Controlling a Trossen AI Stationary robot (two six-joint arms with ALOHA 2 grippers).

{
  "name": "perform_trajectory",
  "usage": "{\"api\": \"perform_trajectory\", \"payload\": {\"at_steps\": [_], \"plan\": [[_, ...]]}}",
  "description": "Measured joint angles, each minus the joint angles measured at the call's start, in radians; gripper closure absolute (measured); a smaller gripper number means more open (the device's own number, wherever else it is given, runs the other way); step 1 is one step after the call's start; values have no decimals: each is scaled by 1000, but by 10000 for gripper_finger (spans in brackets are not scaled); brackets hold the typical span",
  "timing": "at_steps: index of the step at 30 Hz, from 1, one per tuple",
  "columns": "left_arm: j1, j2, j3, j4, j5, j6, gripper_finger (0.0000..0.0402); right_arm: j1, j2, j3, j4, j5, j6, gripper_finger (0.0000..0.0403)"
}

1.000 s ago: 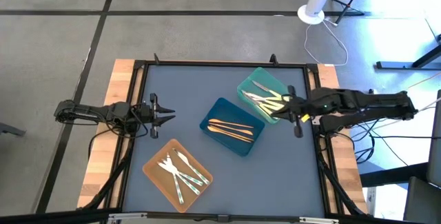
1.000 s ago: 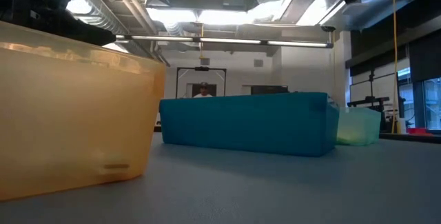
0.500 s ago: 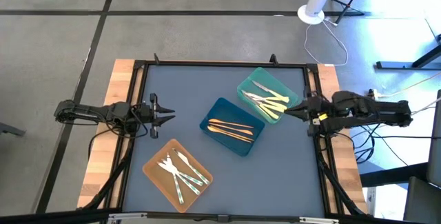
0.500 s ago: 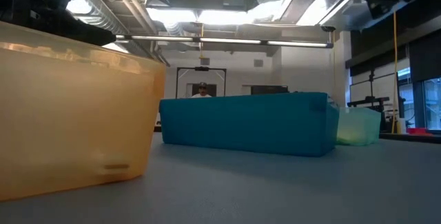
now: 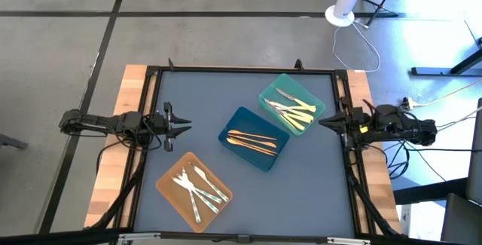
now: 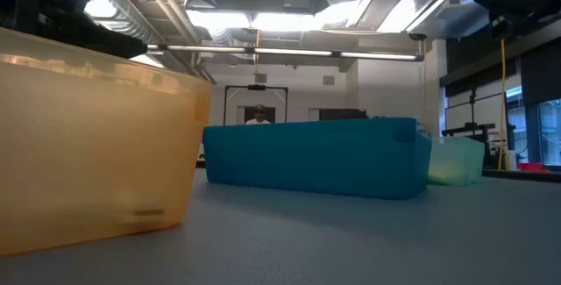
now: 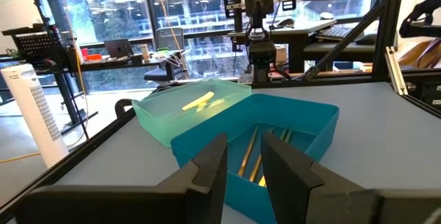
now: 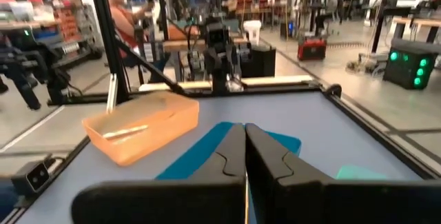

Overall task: Sort silverware by color (type)
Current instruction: Return to Home Position

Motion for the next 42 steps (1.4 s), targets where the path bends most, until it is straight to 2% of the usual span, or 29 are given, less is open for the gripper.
{"api": "perform_trajectory", "payload": {"at_steps": [10,23,28,35,42], "plan": [[0,0,0,0,0,0,318,1,-9,-57,15,-4,-1,403],[0,0,0,0,0,0,318,1,-9,-376,434,-10,-22,403],[0,0,0,0,0,0,318,1,-9,-378,426,-12,-35,403],[0,0,0,0,0,0,318,1,-10,-377,418,-27,-156,403],[0,0,0,0,0,0,318,1,2,-377,416,-28,-182,403]]}}
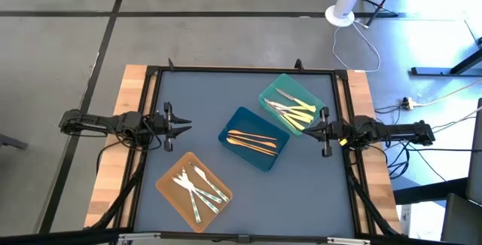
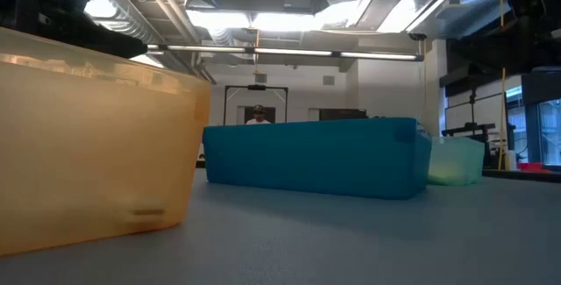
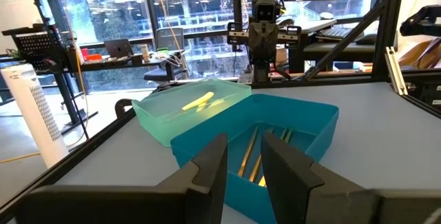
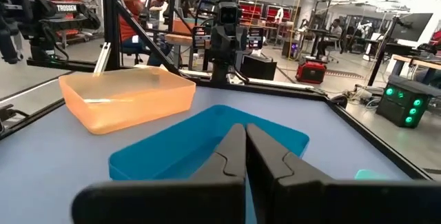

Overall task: Sort silverware by color (type)
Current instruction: Return to Home Position

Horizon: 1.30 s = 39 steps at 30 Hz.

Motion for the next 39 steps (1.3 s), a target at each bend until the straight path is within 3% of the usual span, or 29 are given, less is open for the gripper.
{"api": "perform_trajectory", "payload": {"at_steps": [39], "plan": [[0,0,0,0,0,0,318,0,9,0,-3,0,60,403]]}}
